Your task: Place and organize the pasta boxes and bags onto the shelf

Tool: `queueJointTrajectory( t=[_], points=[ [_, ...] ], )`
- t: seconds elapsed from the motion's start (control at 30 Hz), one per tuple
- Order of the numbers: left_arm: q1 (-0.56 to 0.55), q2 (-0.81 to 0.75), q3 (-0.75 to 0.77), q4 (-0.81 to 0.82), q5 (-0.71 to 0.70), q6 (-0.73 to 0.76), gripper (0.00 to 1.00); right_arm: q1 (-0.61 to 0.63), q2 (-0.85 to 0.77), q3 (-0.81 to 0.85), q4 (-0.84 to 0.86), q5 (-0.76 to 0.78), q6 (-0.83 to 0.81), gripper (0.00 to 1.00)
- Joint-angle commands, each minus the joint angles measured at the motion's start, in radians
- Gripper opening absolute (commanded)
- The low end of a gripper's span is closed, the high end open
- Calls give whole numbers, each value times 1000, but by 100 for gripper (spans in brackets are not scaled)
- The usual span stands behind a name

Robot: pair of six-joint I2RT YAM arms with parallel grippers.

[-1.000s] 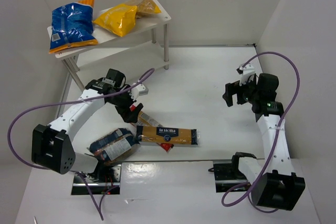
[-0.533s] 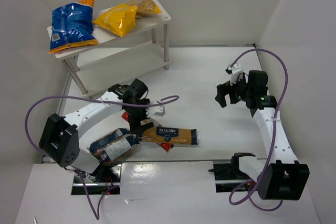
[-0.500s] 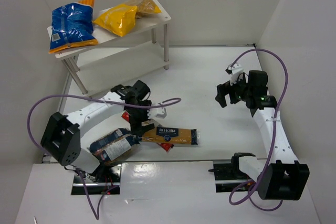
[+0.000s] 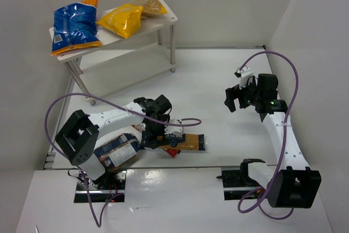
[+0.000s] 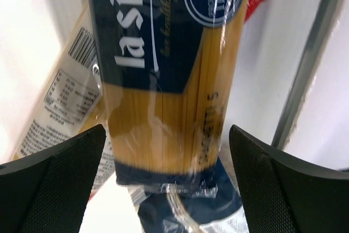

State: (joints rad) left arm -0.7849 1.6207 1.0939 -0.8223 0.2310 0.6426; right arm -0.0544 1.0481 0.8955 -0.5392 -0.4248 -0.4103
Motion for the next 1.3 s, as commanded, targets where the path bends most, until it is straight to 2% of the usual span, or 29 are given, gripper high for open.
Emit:
queueJointTrajectory(
  t=[0.0, 0.3, 0.33, 0.4, 0.43, 0.47, 0.5, 0.67, 0.87, 1.03, 1.27],
  points=[
    [-19, 5, -35, 95, -2, -43, 99, 7, -3, 0, 25, 4, -8, 100],
    [-28, 117, -60, 141, 33, -90, 99, 7, -3, 0, 25, 4, -8, 100],
    [-28, 126, -60, 152, 33, -99, 93, 7, -3, -9, 25, 4, -8, 100],
    [-28, 160, -45, 138, 33, -100, 74, 7, -3, -9, 25, 4, -8, 100],
    [-28, 169, -32, 129, 33, -100, 57, 7, -3, -9, 25, 4, -8, 100],
    [-28, 182, 0, 120, 24, -100, 9, 7, -3, -9, 25, 4, -8, 100],
    [-28, 182, 12, 120, 24, -127, 0, 7, -3, -9, 25, 4, -8, 100],
    [-28, 35, 63, 115, 47, -139, 0, 7, -3, -9, 25, 4, -8, 100],
    [81, -134, 149, 126, 188, -159, 0, 7, -13, -9, 25, 4, -8, 100],
    [170, -206, 127, 169, 270, -169, 0, 7, -13, -9, 25, -5, -18, 100],
    [237, -243, 55, 212, 370, -169, 0, 7, -13, -9, 25, -5, -18, 100]
  ],
)
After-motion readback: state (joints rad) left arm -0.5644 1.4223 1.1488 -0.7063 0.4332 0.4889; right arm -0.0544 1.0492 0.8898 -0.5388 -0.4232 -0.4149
